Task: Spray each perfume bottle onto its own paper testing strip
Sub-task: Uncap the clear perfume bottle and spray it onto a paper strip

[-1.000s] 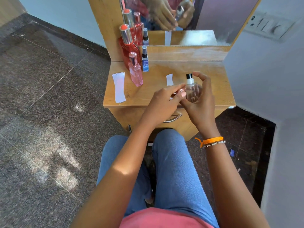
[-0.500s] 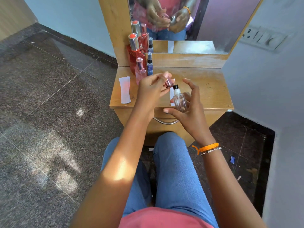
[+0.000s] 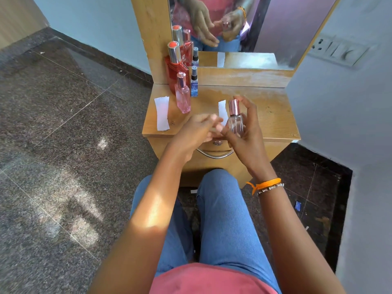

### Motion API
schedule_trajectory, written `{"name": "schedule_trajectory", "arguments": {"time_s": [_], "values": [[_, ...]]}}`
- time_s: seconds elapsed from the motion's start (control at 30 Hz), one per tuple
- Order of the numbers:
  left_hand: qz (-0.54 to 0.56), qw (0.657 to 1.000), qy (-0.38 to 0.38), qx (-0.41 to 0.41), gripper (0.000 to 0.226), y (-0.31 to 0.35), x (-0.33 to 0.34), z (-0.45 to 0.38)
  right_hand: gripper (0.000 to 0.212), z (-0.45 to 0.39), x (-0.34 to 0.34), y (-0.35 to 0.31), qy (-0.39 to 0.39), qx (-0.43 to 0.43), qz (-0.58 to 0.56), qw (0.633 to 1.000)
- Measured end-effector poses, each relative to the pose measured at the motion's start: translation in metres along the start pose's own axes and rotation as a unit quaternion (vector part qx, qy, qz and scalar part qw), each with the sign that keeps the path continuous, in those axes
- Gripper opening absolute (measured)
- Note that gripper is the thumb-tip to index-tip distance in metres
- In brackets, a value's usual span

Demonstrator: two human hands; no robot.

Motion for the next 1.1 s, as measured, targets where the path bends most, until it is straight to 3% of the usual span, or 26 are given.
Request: {"name": "schedule_trajectory", "arguments": {"time_s": [0.13,0.37,0.53,0.7,0.8,0.97,1.1], "values": [[-0.049,0.994,-0.100,0.006,0.028,-0.007,0.019,0.005,0.029,-0.007,-0.001,0.002,0.042,0.024,-0.045,0.998],[-0.079,0.994,0.034,0.067,0.030,-0.014,0.011,-0.006,0.008,-0.023,-0.022,-0.003,0.108,0.016,-0.111,0.988],[-0.147,0.973,0.133,0.122,0.036,0.002,-0.002,-0.003,0.024,-0.037,-0.036,-0.016,0.092,-0.001,-0.081,0.992],[-0.143,0.970,0.132,0.143,0.029,0.009,0.004,-0.005,0.045,-0.031,-0.026,-0.008,0.038,0.036,-0.076,0.996],[-0.129,0.971,0.127,0.154,0.027,0.013,0.003,-0.007,0.043,-0.020,-0.017,0.003,-0.012,0.056,-0.061,0.996],[-0.118,0.975,0.133,0.133,0.050,0.009,0.000,-0.012,0.040,-0.031,-0.022,0.011,0.027,0.053,-0.028,0.998],[-0.115,0.975,0.149,0.119,0.039,0.004,-0.011,-0.014,0.034,-0.058,-0.023,0.020,0.062,0.033,0.017,0.997]]}}
Point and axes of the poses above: each hand's wrist, its own z-axis away from the middle knuckle, its own x-axis out of the palm, y = z × x, the point moved 7 cm from there along -z, towards the middle knuckle, and after that the axes turned 5 degrees about -x, right-handed, at the moved point
